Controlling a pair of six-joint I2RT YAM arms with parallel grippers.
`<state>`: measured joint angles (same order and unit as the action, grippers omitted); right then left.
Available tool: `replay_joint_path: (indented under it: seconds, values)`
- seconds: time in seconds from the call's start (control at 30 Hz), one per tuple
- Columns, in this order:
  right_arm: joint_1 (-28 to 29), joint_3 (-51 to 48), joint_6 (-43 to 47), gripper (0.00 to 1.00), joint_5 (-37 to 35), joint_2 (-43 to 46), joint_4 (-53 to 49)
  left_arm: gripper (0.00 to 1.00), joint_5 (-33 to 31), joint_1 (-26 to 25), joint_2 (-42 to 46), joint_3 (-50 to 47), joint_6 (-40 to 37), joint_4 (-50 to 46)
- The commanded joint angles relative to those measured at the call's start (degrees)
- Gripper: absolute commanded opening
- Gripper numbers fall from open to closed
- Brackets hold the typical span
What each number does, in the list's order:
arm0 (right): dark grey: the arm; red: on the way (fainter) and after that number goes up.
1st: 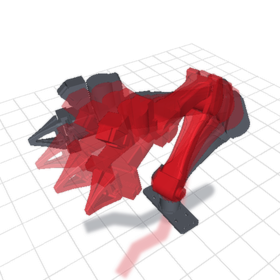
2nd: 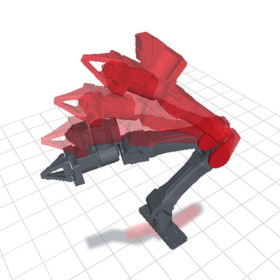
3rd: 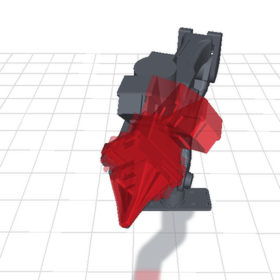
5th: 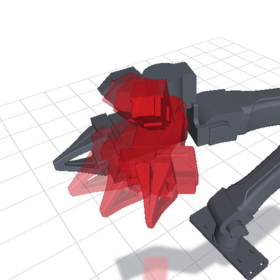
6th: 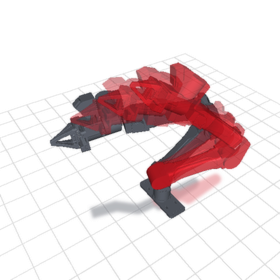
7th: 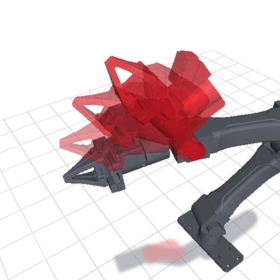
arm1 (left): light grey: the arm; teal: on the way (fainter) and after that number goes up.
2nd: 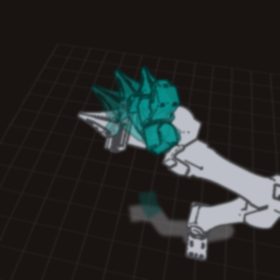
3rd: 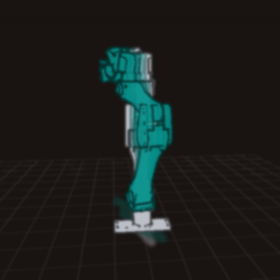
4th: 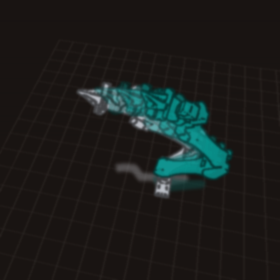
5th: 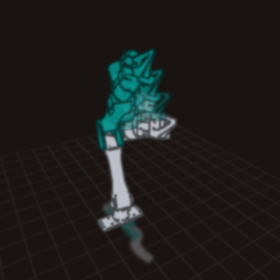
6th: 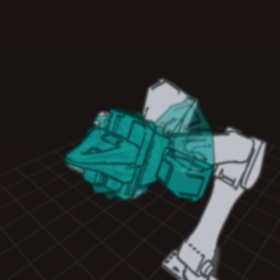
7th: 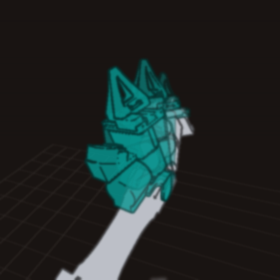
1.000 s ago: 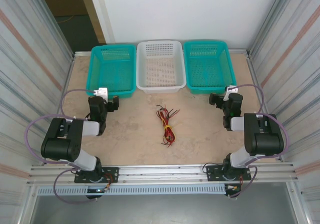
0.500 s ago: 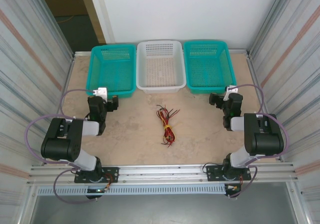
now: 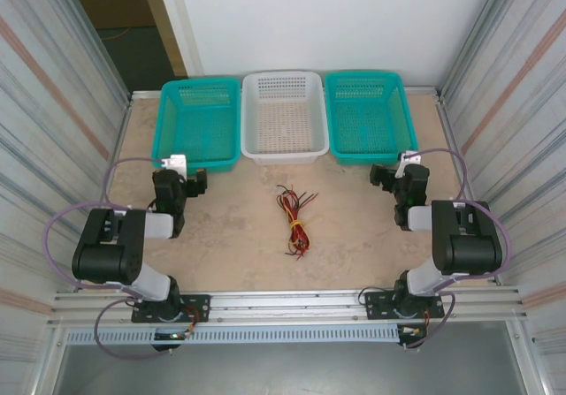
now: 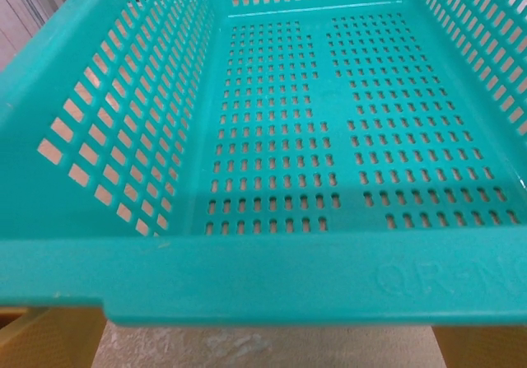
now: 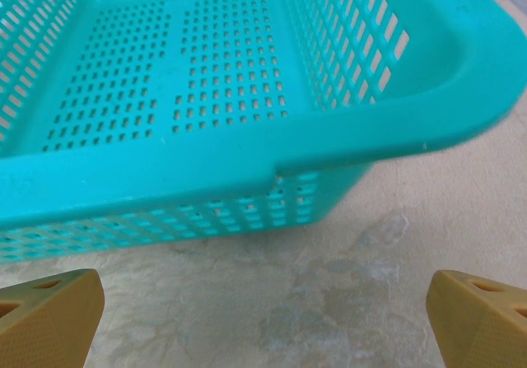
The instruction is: Untangle the cables
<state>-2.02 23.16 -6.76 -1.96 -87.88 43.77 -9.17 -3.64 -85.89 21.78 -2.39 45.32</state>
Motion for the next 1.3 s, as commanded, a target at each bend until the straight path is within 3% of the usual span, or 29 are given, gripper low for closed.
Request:
replay_joint_path:
  seconds: [0.0,0.1,0.27,0.37,0.43,0.57,0.67,0.77,0.8,0.87,0.9,1.0,1.13,1.2,1.27]
  values:
    - [1.1,2.3,1.7,0.99,-3.1,3.8,-4.9,0.99,-1.2,-1.3,5.3,3.5,-1.6,-7.8]
    - [2.9,0.2,2.4,0.99,-5.7,8.2,-5.7,0.99,-5.0,-2.5,10.4,4.2,-1.4,-13.4]
    - [5.1,3.7,-2.1,0.99,-14.7,19.7,-26.9,0.99,-11.3,-2.9,18.8,12.5,8.7,-39.9]
    - [9.1,5.1,-5.6,0.99,-23.1,27.3,-39.8,0.99,-9.0,-3.4,24.5,13.7,16.9,-50.6]
    - [11.7,8.2,-11.7,0.99,-26.4,30.9,-52.7,0.99,-9.6,-5.2,27.2,14.5,22.0,-58.0]
    - [19.4,17.2,-27.5,0.99,-26.5,34.7,-77.3,0.96,-10.5,-12.8,31.6,16.4,29.0,-68.9]
    - [26.5,21.1,-37.1,0.99,-24.9,35.5,-84.0,0.96,-10.4,-17.8,33.1,20.3,31.2,-71.7]
    - [28.5,20.2,-54.9,0.99,-31.7,35.6,-90.2,0.95,-5.1,-18.3,30.0,27.0,32.1,-72.5]
    - [26.4,18.5,-57.9,0.99,-28.1,35.7,-90.6,0.95,-2.9,-18.3,28.2,30.0,32.0,-73.0]
    - [21.4,13.8,-48.8,0.99,-10.5,36.5,-78.4,0.95,2.0,-18.6,24.4,36.0,30.4,-73.5]
    - [22.9,12.9,-49.2,0.99,-9.1,36.3,-76.8,0.95,3.3,-19.5,22.6,38.6,30.4,-74.5]
    - [35.3,17.6,-48.7,0.99,-14.1,30.8,-79.5,0.95,3.9,-24.4,19.9,41.2,30.9,-73.9]
    - [50.7,22.1,-45.6,0.99,-13.5,19.8,-75.8,0.96,6.4,-27.4,19.9,37.0,36.5,-69.6]
    - [56.3,22.6,-42.6,0.99,-13.5,17.3,-71.7,0.96,8.1,-27.4,20.0,35.1,40.5,-68.8]
    - [58.0,22.9,-39.5,0.99,-8.8,14.9,-67.4,0.95,9.4,-27.4,20.1,34.0,43.5,-69.3]
